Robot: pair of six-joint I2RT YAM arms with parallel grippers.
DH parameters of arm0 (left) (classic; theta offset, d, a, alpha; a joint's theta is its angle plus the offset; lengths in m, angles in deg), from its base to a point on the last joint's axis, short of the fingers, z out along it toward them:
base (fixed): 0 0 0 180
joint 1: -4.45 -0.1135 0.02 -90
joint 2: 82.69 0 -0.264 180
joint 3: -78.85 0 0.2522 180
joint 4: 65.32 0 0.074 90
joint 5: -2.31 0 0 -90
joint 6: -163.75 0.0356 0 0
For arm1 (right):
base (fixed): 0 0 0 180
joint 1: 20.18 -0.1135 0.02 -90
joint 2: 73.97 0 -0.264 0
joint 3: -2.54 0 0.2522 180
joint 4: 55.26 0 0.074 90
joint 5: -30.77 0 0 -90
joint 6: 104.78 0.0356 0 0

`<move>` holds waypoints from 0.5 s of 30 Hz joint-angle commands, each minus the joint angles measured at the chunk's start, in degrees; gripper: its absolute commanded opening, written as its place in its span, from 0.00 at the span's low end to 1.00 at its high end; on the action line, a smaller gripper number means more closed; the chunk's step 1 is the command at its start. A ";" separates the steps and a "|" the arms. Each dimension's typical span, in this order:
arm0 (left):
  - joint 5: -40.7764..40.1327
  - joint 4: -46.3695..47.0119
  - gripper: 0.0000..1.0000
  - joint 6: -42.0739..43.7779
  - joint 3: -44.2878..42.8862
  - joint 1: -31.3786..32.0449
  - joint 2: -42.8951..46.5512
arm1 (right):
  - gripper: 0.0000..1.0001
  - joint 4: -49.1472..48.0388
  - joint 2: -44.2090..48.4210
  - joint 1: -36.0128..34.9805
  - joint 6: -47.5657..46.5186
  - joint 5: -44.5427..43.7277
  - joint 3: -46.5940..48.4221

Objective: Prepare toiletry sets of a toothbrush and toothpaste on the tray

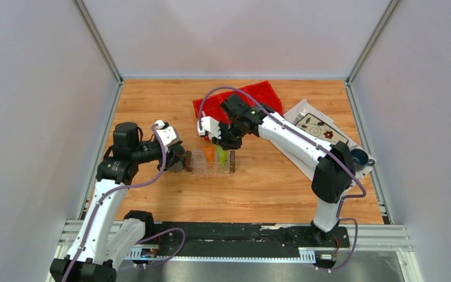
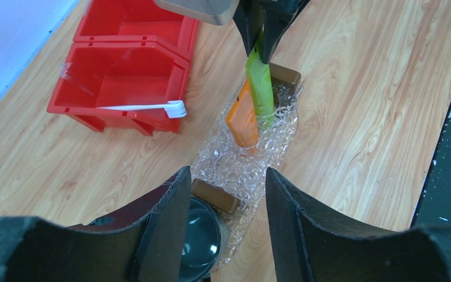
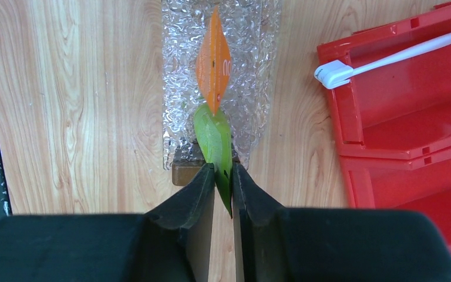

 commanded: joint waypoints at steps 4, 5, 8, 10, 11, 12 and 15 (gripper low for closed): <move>2.14 0.11 0.57 1.41 -0.06 -0.42 -0.32 | 0.18 0.62 1.39 -0.84 -2.80 -0.91 2.26; 2.14 0.11 0.57 1.32 -0.06 -0.33 -0.50 | 0.17 0.89 1.48 -0.84 -2.89 -0.91 2.26; 2.40 0.11 0.57 1.32 0.03 -0.50 -0.67 | 0.17 0.89 1.74 -1.02 -2.71 -1.26 1.99; 2.40 0.20 0.57 1.23 0.03 -0.50 -0.59 | 0.19 0.80 2.09 -1.11 -2.36 -1.35 1.82; 2.40 0.20 0.57 1.23 0.03 -0.50 -0.67 | 0.21 0.97 2.18 -1.19 -2.19 -1.43 1.90; 2.40 0.20 0.57 1.32 -0.06 -0.50 -0.76 | 0.25 0.98 2.27 -1.37 -1.92 -1.78 1.82; 2.40 0.20 0.57 1.32 -0.06 -0.50 -0.68 | 0.33 0.80 2.97 -1.55 -1.31 -2.14 1.64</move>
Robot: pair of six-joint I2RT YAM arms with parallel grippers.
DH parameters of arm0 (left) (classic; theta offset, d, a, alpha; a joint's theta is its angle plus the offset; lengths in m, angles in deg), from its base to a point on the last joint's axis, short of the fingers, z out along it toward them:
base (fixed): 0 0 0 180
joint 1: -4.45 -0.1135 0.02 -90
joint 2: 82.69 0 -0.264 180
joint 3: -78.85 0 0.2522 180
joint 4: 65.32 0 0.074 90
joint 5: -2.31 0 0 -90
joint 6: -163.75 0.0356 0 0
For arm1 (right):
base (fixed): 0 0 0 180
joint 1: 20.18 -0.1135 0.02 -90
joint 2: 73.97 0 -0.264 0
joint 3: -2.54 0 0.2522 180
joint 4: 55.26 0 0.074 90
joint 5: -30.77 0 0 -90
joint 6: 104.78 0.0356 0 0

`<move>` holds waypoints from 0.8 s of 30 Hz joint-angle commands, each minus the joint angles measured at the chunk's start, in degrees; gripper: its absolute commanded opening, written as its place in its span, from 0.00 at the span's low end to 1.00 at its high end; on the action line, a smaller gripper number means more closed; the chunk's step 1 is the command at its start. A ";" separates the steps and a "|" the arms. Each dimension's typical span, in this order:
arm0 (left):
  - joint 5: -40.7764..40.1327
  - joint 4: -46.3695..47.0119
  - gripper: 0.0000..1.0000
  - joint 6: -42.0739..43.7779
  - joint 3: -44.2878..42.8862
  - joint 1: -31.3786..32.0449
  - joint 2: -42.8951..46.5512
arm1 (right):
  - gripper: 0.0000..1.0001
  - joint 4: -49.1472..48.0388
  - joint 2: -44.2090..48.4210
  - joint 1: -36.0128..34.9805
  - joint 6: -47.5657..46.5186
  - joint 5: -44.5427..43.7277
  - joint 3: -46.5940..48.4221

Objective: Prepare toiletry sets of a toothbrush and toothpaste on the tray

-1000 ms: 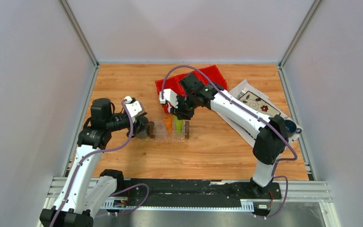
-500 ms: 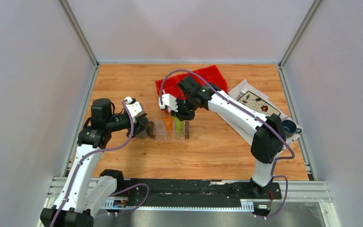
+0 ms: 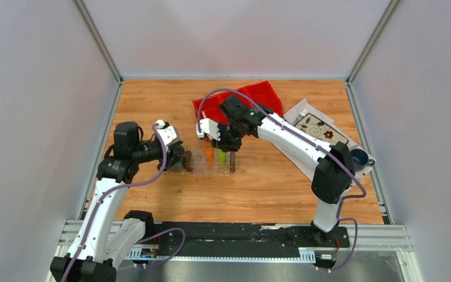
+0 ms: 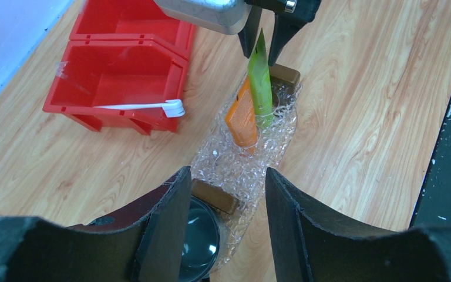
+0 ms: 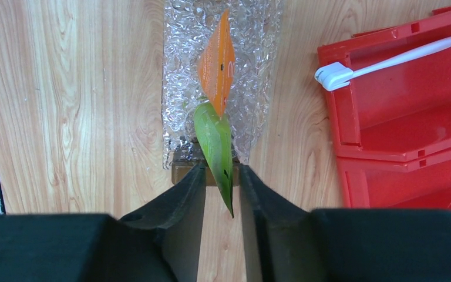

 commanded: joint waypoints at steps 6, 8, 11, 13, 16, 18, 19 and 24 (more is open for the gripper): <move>2.16 0.22 0.57 1.32 -0.06 -0.46 -0.17 | 0.46 0.17 4.62 -0.74 0.88 -2.05 2.08; 2.07 0.22 0.57 1.41 0.03 -0.46 -0.17 | 0.47 0.25 5.06 -0.65 1.49 -2.50 2.78; 2.07 0.31 0.57 1.23 -0.15 -0.46 -0.09 | 0.48 0.34 6.11 -0.65 3.68 -2.76 4.53; 2.34 0.74 0.57 0.80 -0.06 -0.55 0.09 | 0.49 0.08 7.17 -0.04 5.18 -0.49 5.07; 0.94 4.32 0.57 -2.96 0.64 -0.55 0.61 | 0.52 -1.67 8.22 0.93 9.66 1.45 5.68; -1.25 6.80 0.57 -5.26 1.43 -0.64 1.14 | 0.52 -2.99 8.40 1.72 13.16 0.76 6.21; -2.05 8.90 0.57 -7.27 1.70 -0.72 1.49 | 0.52 -4.56 8.23 1.90 14.32 -0.12 6.56; -7.40 14.01 0.57 -12.21 2.58 -0.99 2.81 | 0.52 -10.28 7.26 4.35 20.47 -3.01 8.14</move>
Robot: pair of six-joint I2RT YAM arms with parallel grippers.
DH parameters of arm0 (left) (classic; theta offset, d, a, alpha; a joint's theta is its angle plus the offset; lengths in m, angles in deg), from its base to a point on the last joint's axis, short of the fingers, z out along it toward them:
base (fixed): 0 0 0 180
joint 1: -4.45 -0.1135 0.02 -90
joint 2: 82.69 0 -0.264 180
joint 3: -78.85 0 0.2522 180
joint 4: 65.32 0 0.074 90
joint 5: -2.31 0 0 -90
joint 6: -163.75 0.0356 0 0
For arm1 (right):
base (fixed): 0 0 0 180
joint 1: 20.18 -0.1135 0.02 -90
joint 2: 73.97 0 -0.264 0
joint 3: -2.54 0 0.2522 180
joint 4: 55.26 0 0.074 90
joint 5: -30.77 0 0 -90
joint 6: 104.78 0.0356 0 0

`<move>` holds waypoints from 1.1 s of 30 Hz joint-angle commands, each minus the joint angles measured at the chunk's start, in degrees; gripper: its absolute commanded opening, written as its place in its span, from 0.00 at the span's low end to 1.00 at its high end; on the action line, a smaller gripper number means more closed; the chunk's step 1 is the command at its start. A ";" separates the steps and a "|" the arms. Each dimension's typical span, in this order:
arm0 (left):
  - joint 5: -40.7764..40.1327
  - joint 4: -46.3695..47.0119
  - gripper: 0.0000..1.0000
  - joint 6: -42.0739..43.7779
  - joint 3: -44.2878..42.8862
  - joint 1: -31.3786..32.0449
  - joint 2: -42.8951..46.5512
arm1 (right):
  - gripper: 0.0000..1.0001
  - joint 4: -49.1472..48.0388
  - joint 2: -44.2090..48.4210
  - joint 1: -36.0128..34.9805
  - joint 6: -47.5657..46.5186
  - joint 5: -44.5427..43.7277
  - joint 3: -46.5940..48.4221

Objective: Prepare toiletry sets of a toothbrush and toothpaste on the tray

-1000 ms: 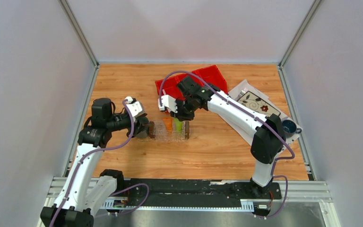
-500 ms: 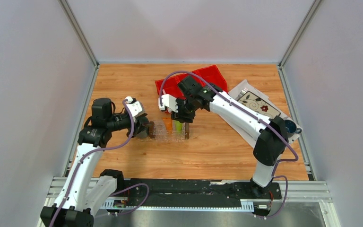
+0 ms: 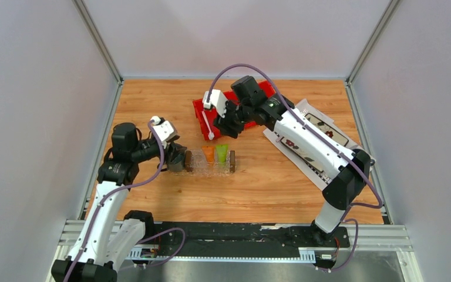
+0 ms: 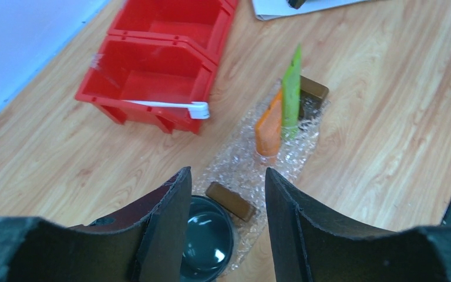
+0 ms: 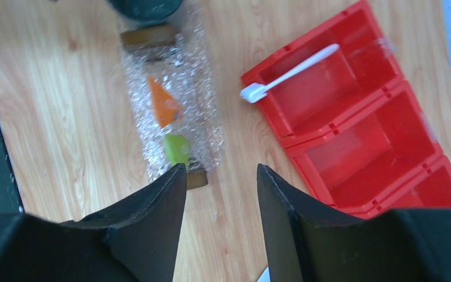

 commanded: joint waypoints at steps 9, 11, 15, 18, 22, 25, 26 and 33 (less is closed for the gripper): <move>-15.05 9.72 0.57 -11.72 -2.31 -0.64 0.34 | 0.54 -20.19 -4.80 2.55 16.08 -14.28 4.87; -16.90 10.87 0.57 -13.03 -2.31 -0.64 0.08 | 0.54 -20.72 -6.74 2.72 17.75 -15.70 7.41; -22.52 11.84 0.57 -14.09 -2.05 -0.81 -0.01 | 0.52 -20.72 -13.94 3.43 19.60 -17.90 13.46; -25.07 11.49 0.57 -14.27 -2.05 -1.08 0.07 | 0.51 -19.85 -19.92 4.57 21.62 -17.56 18.91; -26.05 10.17 0.57 -13.57 -2.13 -1.34 0.08 | 0.50 -20.02 -25.81 5.54 23.12 -16.15 22.53; -26.05 9.38 0.57 -13.74 -2.40 -1.34 -0.54 | 0.50 -21.07 -28.45 5.89 23.82 -15.09 22.81; -26.05 9.37 0.57 -13.83 -2.49 -1.43 -0.63 | 0.50 -21.25 -29.33 5.98 23.91 -15.09 22.55; -25.96 9.55 0.57 -14.88 -2.05 -1.43 -0.89 | 0.50 -22.57 -31.80 6.59 25.14 -13.43 20.00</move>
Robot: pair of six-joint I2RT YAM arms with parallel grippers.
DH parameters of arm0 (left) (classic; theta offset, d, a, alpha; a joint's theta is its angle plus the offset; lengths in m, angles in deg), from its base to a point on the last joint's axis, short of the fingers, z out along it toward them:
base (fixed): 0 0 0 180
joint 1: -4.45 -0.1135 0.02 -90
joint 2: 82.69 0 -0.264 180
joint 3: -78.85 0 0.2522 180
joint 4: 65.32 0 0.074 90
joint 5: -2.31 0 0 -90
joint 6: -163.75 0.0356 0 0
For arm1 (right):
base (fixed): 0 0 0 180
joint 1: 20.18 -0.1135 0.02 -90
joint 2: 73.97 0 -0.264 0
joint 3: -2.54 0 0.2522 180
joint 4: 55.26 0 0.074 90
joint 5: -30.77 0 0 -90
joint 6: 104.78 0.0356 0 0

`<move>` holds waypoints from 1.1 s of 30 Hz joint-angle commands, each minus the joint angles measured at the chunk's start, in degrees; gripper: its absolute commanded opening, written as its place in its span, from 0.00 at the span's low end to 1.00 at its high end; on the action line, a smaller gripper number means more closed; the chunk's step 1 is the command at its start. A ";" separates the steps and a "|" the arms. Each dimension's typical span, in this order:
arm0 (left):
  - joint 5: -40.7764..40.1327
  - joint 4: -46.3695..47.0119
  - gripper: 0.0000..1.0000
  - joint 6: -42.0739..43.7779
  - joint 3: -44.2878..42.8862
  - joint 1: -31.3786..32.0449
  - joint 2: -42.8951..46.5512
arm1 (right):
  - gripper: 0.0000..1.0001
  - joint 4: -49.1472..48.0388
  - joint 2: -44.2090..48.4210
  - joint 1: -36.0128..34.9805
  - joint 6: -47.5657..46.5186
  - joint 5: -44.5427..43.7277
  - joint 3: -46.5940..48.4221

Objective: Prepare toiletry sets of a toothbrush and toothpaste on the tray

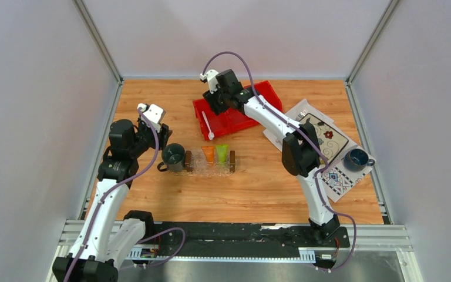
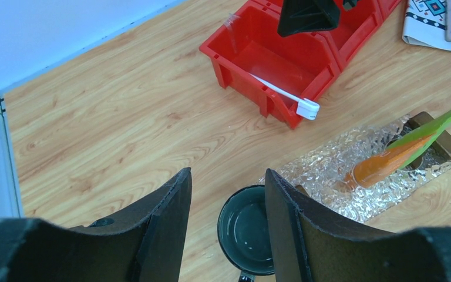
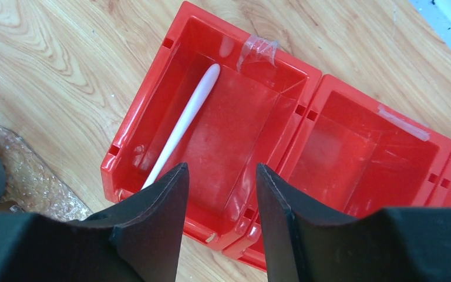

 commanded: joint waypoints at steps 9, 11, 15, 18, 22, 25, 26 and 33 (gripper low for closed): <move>-1.04 1.51 0.57 -1.57 -1.34 -0.38 0.05 | 0.48 -5.38 -0.39 0.08 3.60 4.67 -2.86; -1.31 1.60 0.57 -1.40 -1.17 -0.38 -0.04 | 0.48 -5.47 -0.48 0.08 3.78 4.93 -3.04; -1.22 1.60 0.57 -1.13 -0.73 -0.38 0.22 | 0.48 -5.12 -1.00 -0.01 3.95 6.33 -2.95; -1.31 1.60 0.57 -0.96 -0.47 -0.38 0.23 | 0.48 -4.50 -1.88 -0.10 4.13 7.22 -2.69; -1.57 1.51 0.57 -1.04 -0.29 -0.38 0.22 | 0.48 -4.23 -2.76 -0.36 4.13 7.04 -3.04; -1.57 1.69 0.57 -1.13 -0.11 -0.38 0.31 | 0.48 -4.06 -3.38 -0.36 4.13 7.22 -3.30; -1.57 1.60 0.57 -1.13 0.06 -0.38 0.31 | 0.47 -4.06 -3.55 -0.36 4.13 7.31 -3.39; -1.40 1.86 0.57 -1.13 0.32 -0.38 0.31 | 0.47 -3.18 -4.78 -0.80 4.22 8.45 -3.22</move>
